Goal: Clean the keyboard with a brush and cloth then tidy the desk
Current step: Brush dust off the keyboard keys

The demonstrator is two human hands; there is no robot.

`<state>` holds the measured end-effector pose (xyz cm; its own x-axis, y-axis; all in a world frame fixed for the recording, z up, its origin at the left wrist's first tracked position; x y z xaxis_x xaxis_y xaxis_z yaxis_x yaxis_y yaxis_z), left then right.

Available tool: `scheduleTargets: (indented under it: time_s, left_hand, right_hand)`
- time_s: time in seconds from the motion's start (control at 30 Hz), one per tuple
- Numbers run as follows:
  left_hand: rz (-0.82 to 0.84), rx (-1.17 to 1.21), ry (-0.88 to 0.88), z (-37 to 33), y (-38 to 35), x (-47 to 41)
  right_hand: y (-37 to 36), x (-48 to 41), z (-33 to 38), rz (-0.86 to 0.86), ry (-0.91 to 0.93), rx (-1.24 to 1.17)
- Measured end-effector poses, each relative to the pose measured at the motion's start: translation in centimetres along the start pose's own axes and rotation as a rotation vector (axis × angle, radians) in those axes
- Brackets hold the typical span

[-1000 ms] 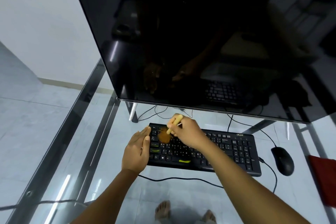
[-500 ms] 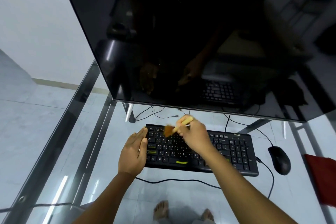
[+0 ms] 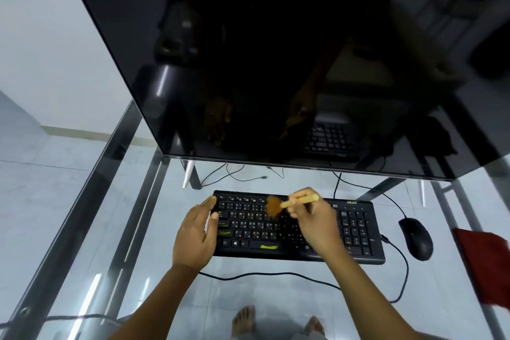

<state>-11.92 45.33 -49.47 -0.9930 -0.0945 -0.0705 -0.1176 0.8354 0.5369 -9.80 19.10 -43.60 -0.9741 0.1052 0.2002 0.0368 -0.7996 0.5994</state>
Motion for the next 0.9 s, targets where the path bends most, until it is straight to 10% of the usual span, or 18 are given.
scheduleTargets:
  time_s: [0.17,0.33,0.4,0.53,0.63,0.77,0.9]
  left_hand:
    - [0.025,-0.026,0.024,-0.2,-0.2,-0.3]
    - [-0.021,-0.282,-0.096,-4.1,-1.4,-3.1]
    - [0.061,-0.316,-0.155,-6.0,-3.3,-3.8]
    - [0.315,-0.371,-0.279,-9.3,-8.5,-3.6]
    - [0.492,-0.377,-0.236,-9.2,-11.3,-3.0]
    - [0.561,-0.41,-0.168,-8.4,-12.2,-2.5]
    - [0.567,-0.402,-0.169,-8.3,-12.1,-2.5]
  right_hand:
    - [-0.4,0.9,-0.6,0.131,-0.011,-0.029]
    - [3.6,0.6,-1.5,-0.129,-0.017,-0.138]
    - [1.6,0.8,-1.6,0.05,-0.025,-0.113]
    - [4.7,1.0,-2.2,-0.204,0.006,-0.1]
    - [2.5,1.0,-2.5,0.08,-0.029,-0.128]
    - [6.2,0.9,-3.6,-0.122,-0.036,-0.16]
    - [2.5,2.0,-4.0,0.182,-0.068,-0.142]
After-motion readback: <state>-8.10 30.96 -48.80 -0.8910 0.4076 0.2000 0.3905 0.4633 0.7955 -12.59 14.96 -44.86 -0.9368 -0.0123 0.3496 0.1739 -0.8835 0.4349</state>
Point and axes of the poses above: each hand's wrist, its own x-axis away from the middle knuckle, its own y-axis out of the back of the hand, z = x × y, the point moved 10 cm from there along -x, towards the middle knuckle, and after that the axes turned 7 degrees about x, right-handed, at the moved point
